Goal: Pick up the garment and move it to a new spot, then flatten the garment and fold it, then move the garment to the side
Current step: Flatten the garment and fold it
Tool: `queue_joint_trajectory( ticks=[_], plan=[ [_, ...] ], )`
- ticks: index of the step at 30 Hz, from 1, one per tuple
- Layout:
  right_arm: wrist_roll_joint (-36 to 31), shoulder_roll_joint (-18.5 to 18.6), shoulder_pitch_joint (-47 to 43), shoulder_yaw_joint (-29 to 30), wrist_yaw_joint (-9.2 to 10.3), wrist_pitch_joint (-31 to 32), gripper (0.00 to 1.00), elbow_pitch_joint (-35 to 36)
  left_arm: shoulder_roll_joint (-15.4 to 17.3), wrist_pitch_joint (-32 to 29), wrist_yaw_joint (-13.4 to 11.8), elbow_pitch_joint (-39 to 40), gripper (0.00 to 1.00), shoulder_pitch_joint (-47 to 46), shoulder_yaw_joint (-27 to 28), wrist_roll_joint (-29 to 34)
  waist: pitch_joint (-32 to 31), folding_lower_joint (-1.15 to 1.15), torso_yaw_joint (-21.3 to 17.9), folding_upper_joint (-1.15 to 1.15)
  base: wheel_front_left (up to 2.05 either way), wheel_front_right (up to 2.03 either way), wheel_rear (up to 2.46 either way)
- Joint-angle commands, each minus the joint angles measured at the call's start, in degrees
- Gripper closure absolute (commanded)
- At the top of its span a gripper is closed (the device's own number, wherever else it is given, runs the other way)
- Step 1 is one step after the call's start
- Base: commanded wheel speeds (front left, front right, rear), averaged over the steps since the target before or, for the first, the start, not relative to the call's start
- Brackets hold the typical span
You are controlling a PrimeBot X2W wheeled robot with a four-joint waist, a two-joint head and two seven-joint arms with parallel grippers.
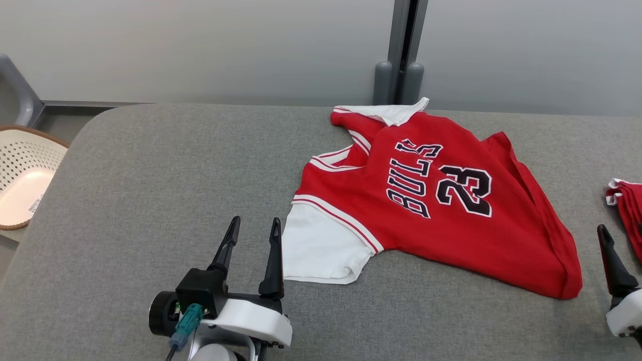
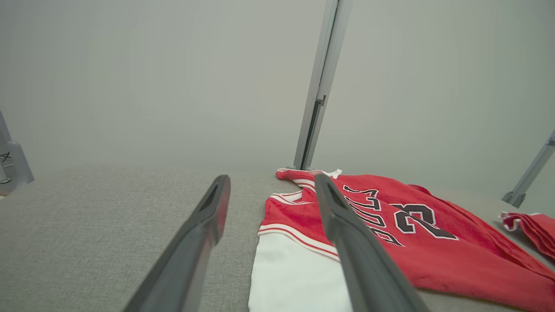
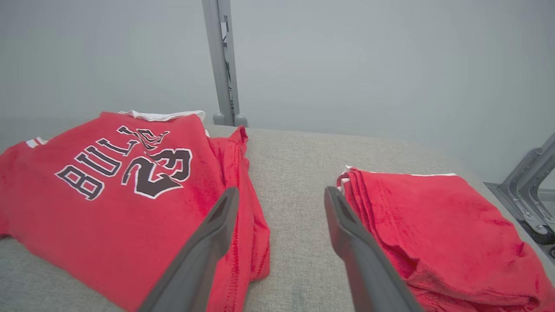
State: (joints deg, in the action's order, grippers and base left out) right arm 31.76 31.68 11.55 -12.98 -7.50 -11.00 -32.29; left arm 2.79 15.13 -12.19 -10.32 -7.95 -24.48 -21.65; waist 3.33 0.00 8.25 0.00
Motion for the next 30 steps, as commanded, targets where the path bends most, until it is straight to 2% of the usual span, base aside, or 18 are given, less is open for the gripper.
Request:
queue_joint_trajectory(
  ticks=[1,10,17,24,30],
  plan=[
    [0.56,-1.21,-1.49,0.30,0.02,-1.79,0.00,2.36,0.21,0.01,0.22,0.26,0.00,0.27,0.24,0.44,-0.05,0.00,-0.27,0.00,0.00,0.00,0.00],
    [-0.62,-6.90,-6.88,1.29,0.02,-4.24,0.00,13.80,0.22,0.00,-0.15,1.21,0.00,0.33,-0.33,0.39,0.30,0.00,-0.87,0.00,0.00,0.00,0.00],
    [-4.08,-11.23,-10.01,2.95,0.02,-4.30,0.00,17.86,0.23,0.00,-0.51,0.90,0.00,0.64,-1.68,-0.02,1.03,0.00,-0.89,0.00,0.00,0.00,0.00],
    [-4.14,-10.63,-9.22,3.22,0.02,-4.31,0.00,19.05,0.21,0.00,-1.67,-2.55,0.00,-0.83,-2.22,-0.68,2.10,0.00,-1.68,0.00,0.00,0.00,0.00],
    [-3.62,-9.68,-8.79,2.44,0.02,-4.27,0.00,19.37,0.23,0.01,-3.62,-15.56,0.00,-4.28,-5.54,-3.77,3.56,0.00,-3.63,0.00,0.00,0.00,0.00]
  ],
)
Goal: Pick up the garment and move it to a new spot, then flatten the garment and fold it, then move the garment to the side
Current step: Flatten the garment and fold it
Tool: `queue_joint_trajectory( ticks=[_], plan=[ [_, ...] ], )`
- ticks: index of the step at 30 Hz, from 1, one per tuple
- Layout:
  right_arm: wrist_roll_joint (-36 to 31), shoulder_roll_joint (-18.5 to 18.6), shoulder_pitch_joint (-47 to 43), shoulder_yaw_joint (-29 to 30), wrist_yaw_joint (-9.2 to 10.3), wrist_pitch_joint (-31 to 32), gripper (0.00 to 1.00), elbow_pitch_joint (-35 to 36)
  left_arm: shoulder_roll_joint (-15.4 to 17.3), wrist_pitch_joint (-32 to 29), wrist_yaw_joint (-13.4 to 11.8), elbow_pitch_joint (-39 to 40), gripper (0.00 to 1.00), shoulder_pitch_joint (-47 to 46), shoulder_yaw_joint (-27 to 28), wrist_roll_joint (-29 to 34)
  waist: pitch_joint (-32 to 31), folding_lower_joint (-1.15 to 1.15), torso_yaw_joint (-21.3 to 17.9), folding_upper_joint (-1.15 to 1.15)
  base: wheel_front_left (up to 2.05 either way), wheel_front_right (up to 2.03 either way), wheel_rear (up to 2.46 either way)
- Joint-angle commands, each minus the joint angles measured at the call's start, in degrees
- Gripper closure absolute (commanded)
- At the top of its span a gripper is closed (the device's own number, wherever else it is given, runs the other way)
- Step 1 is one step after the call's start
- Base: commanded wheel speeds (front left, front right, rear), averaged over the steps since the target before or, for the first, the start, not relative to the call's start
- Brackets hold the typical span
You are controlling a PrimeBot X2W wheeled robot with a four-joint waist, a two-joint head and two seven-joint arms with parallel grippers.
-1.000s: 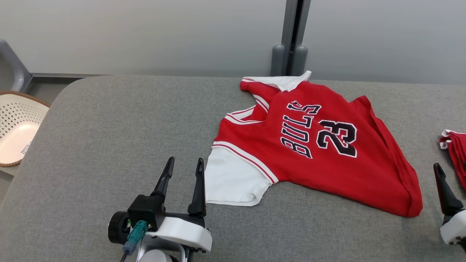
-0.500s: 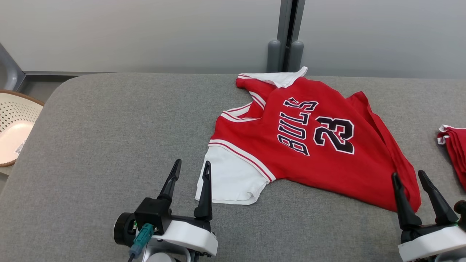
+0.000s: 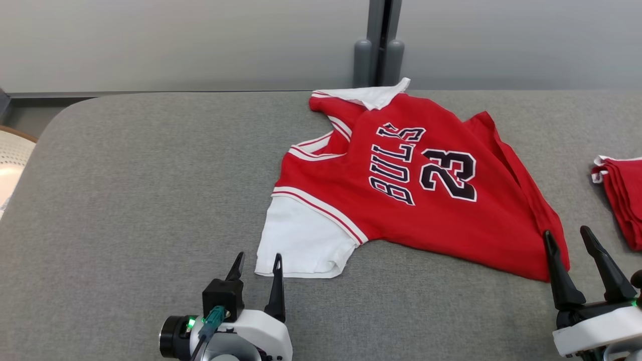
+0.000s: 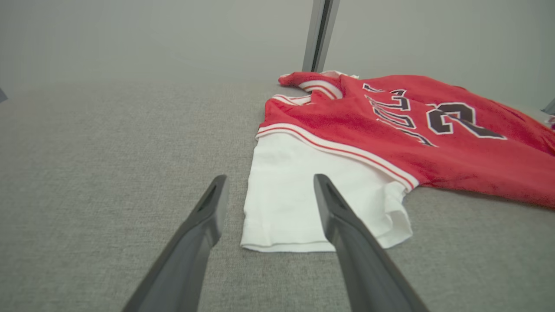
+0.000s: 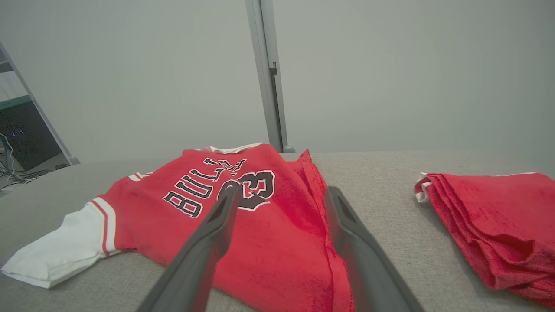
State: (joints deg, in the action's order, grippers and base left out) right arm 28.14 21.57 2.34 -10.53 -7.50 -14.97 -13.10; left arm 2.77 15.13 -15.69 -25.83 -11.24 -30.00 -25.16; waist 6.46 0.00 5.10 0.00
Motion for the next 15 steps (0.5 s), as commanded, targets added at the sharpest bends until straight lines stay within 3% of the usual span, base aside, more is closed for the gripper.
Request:
queue_joint_trajectory(
  ticks=[1,10,14,15],
  plan=[
    [0.17,0.63,0.54,-0.07,0.02,-0.30,0.00,0.13,0.24,0.01,-0.38,-2.68,0.00,-1.92,-0.85,-1.16,0.69,0.00,-0.86,0.00,0.00,0.00,0.00],
    [1.37,1.97,1.38,0.39,0.02,-0.30,0.00,0.32,0.30,0.03,-4.09,-14.84,0.00,-8.81,-4.07,-6.56,2.71,0.00,-3.58,0.00,0.00,0.00,0.00],
    [1.61,2.02,1.35,0.67,0.02,-0.31,0.00,0.30,0.25,-1.00,-3.59,-19.69,0.00,-10.48,-6.35,-9.63,3.00,0.00,-4.14,0.00,0.00,0.00,0.00],
    [1.61,1.99,1.37,0.76,0.02,-0.30,0.00,0.29,0.25,-1.16,-3.49,-20.59,0.71,-10.69,-7.00,-10.25,3.06,0.00,-4.20,0.00,0.00,0.00,0.00]
  ],
)
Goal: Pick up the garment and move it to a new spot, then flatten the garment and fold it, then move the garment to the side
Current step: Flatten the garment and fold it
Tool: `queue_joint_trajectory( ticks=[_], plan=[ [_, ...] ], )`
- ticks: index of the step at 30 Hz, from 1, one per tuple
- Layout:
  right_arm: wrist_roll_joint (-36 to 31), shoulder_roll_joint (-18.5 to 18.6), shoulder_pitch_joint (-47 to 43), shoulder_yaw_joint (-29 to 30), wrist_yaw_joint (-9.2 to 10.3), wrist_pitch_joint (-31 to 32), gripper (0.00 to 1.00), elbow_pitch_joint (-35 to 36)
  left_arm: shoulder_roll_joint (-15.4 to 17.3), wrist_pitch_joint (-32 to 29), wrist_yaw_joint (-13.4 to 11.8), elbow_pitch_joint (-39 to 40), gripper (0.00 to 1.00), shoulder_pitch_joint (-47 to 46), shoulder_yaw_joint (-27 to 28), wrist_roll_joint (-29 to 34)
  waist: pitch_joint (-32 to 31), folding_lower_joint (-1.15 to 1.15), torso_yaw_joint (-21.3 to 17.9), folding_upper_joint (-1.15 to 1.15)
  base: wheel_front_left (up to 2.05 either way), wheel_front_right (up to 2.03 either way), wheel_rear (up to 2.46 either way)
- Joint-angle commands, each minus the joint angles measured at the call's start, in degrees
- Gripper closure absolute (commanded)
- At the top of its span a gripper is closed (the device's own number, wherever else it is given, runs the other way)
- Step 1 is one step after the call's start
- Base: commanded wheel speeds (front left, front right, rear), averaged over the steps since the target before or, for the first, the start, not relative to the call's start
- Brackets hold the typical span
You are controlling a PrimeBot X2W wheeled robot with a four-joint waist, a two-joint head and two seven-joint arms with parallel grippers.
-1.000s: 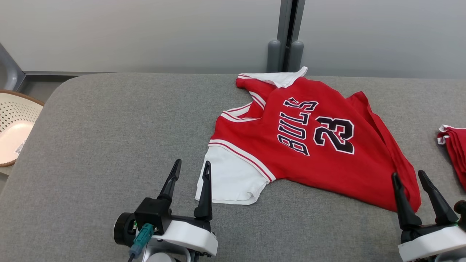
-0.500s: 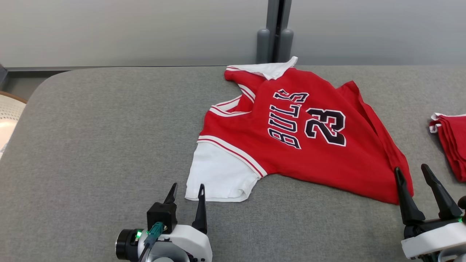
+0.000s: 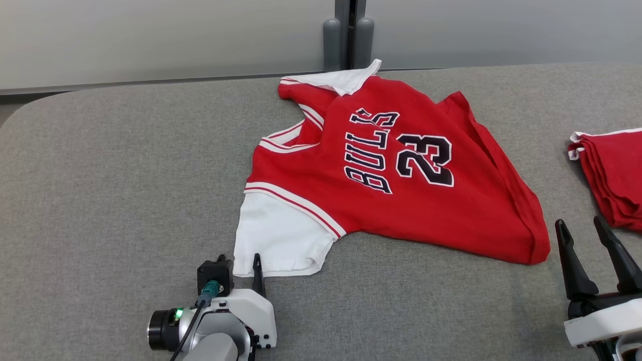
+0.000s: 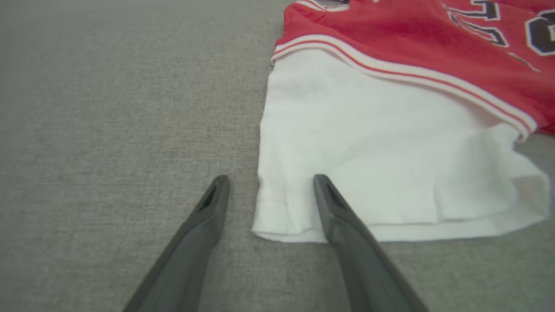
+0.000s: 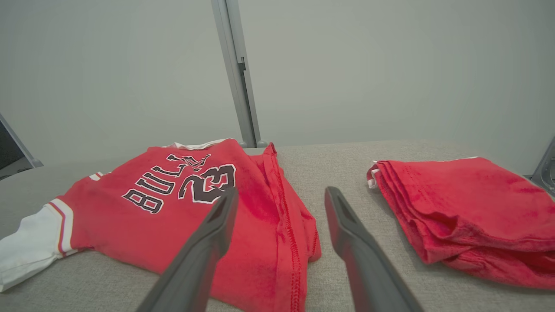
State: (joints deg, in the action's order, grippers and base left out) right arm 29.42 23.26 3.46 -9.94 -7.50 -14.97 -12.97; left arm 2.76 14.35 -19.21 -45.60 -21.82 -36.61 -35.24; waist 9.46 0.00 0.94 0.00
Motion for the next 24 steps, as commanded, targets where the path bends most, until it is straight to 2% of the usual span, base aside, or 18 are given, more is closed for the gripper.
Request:
queue_joint_trajectory(
  ticks=[1,2,7,10,13,17,24],
  plan=[
    [0.39,0.27,0.27,0.34,0.02,-0.30,0.00,0.12,0.26,-0.33,0.21,-1.39,0.89,-0.44,-0.90,-0.84,0.09,0.00,-0.03,0.00,0.00,0.00,0.00],
    [0.39,0.25,0.27,0.54,0.02,-0.31,0.00,0.08,0.26,-0.18,0.47,-1.67,1.00,-0.73,-1.37,-1.51,0.09,0.00,0.02,0.00,0.00,0.00,0.00],
    [0.23,-0.01,-0.07,1.38,0.02,-0.30,0.00,-0.29,0.42,0.70,-0.48,-0.47,1.00,-2.80,-0.14,-2.60,-0.04,0.00,0.86,0.00,0.00,0.00,0.00],
    [-0.16,-0.28,-0.69,1.65,0.02,-0.31,0.00,-0.81,0.76,0.84,-2.91,5.94,1.00,-3.08,4.87,1.43,-0.29,0.00,2.09,0.00,0.00,0.00,0.00],
    [-0.59,-0.59,-0.89,1.05,0.02,-0.30,0.00,-1.99,1.42,0.78,-3.70,12.33,1.00,0.54,9.80,6.07,-0.74,0.00,3.30,0.00,0.00,0.00,0.00],
    [-0.90,-1.13,-1.00,0.42,0.02,-0.30,0.00,-3.44,1.24,0.80,-2.89,16.75,1.00,4.36,14.20,10.15,-1.42,0.00,4.71,0.00,0.00,0.00,0.00],
    [-1.61,-1.69,-1.37,-0.15,0.02,-0.31,0.00,-5.71,0.57,0.81,-0.91,17.94,1.00,9.04,19.07,13.18,-2.84,0.00,6.59,0.00,0.00,0.00,0.00]
  ],
)
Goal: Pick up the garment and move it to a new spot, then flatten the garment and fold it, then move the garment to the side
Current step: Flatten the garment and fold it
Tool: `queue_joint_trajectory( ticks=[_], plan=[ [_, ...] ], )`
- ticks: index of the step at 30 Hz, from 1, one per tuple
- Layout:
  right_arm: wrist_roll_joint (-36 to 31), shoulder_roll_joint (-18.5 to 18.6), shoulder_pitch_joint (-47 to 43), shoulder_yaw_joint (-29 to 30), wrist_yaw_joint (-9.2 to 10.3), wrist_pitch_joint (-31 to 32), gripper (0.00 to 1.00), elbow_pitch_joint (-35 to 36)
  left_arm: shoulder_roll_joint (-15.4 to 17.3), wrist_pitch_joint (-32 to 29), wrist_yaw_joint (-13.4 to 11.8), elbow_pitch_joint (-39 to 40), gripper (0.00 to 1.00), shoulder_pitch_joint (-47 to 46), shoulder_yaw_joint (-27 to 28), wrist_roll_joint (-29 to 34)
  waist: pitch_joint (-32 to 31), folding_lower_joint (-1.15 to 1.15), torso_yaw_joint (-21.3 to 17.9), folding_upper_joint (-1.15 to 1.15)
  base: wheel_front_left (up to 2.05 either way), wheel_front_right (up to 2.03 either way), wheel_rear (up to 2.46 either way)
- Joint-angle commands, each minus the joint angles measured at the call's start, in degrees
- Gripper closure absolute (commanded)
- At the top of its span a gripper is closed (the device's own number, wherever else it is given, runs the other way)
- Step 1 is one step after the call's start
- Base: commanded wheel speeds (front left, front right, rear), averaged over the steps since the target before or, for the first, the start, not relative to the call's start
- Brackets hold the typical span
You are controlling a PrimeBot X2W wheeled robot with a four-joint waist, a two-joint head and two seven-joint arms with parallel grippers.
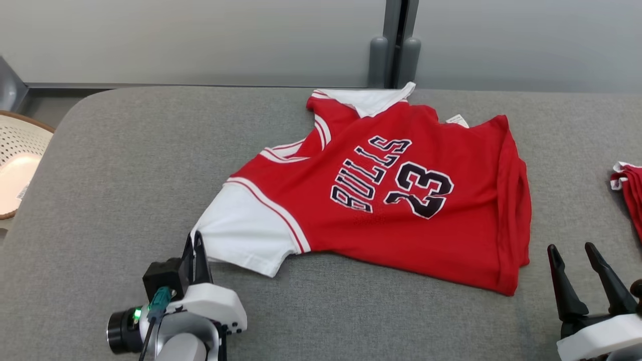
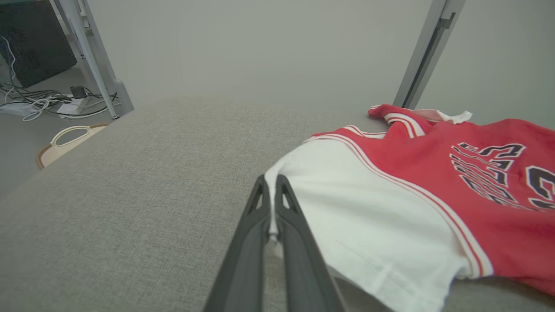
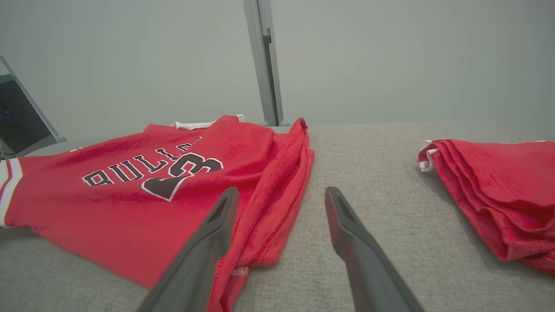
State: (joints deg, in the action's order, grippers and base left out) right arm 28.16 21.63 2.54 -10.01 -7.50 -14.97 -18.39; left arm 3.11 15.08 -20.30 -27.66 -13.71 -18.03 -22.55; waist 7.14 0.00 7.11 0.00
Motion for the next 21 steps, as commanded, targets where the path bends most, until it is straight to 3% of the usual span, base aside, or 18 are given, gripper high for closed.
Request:
queue_joint_trajectory(
  ticks=[1,3,8,15,21],
  plan=[
    [-0.51,-0.16,-0.46,-0.21,0.02,-0.30,0.00,-0.50,0.16,0.09,0.56,-0.10,1.00,1.47,1.10,0.54,-0.81,0.00,0.62,0.00,0.00,0.00,0.00],
    [-0.62,-0.28,-0.20,-0.46,0.02,-0.30,0.00,-0.53,0.09,0.09,1.21,0.65,0.00,1.98,2.31,0.61,-1.07,0.00,0.93,0.00,0.00,0.00,0.00],
    [-0.12,-0.42,-0.29,-0.83,0.02,-0.30,0.00,0.07,-0.06,0.09,3.45,5.34,0.00,4.08,2.87,1.07,-1.66,0.00,1.82,0.00,0.00,0.00,0.00],
    [-0.33,-1.27,-2.05,-1.76,0.02,-0.30,0.00,0.35,-0.07,0.08,3.26,17.83,0.00,8.40,0.28,2.03,-2.28,0.00,3.10,0.00,0.00,0.00,0.00],
    [-0.42,-0.72,-2.37,-3.18,0.02,-0.30,0.00,0.55,-0.09,0.08,2.58,19.77,0.00,9.44,-2.41,1.54,-1.93,0.00,3.80,0.00,0.00,0.00,0.00]
  ],
)
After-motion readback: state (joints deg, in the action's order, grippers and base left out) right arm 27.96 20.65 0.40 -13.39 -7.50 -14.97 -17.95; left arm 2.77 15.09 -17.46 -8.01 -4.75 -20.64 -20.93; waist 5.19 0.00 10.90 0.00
